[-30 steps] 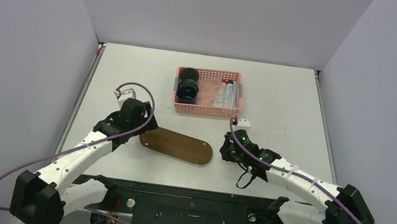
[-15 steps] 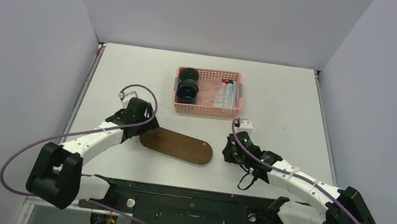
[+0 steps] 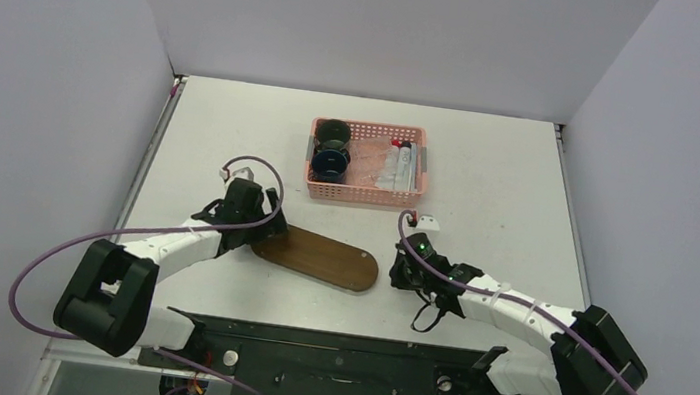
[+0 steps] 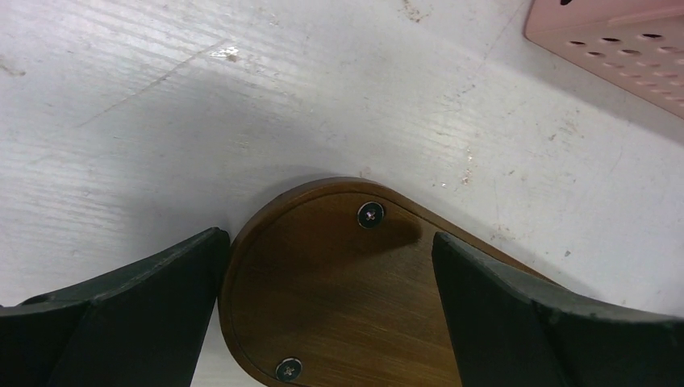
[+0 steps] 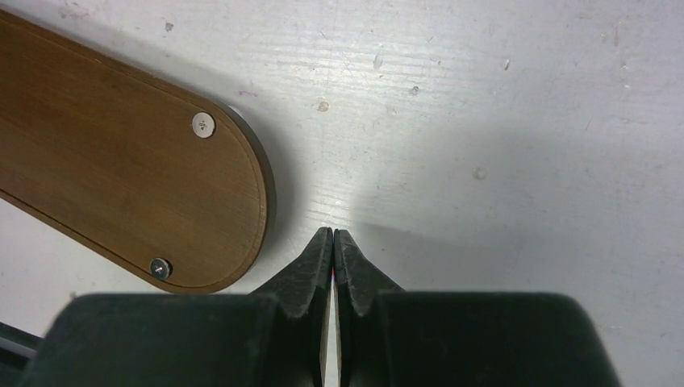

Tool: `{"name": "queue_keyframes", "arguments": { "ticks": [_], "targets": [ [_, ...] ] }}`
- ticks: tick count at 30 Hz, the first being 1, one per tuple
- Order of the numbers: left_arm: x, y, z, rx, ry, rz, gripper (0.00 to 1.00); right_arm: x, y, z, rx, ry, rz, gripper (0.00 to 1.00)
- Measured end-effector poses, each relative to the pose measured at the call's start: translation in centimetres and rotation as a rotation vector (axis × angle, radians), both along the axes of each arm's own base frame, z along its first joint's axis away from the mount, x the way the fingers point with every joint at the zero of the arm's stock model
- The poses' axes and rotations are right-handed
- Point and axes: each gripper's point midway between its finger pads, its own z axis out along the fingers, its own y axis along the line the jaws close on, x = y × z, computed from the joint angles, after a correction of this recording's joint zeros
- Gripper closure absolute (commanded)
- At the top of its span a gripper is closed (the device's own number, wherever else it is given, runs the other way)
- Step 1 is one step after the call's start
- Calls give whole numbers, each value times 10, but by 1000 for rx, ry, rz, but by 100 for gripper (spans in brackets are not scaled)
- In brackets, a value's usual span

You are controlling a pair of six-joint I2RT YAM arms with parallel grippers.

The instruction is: Prepare toiletry sets of a toothbrush and toothpaste on the tray

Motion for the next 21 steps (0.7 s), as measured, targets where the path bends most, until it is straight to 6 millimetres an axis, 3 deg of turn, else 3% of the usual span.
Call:
{"name": "queue_keyframes", "arguments": {
  "ticks": [8, 11, 21],
  "targets": [
    [-1, -13, 2, -53, -32, -67, 0, 0, -4, -12, -26, 28, -28, 97],
    [-6, -16, 3, -72, -41, -91, 5, 1, -5, -14, -30, 34, -41, 97],
    [-35, -35, 4, -113, -49, -189, 6, -2, -9, -22, -31, 53, -70, 96]
  ]
}}
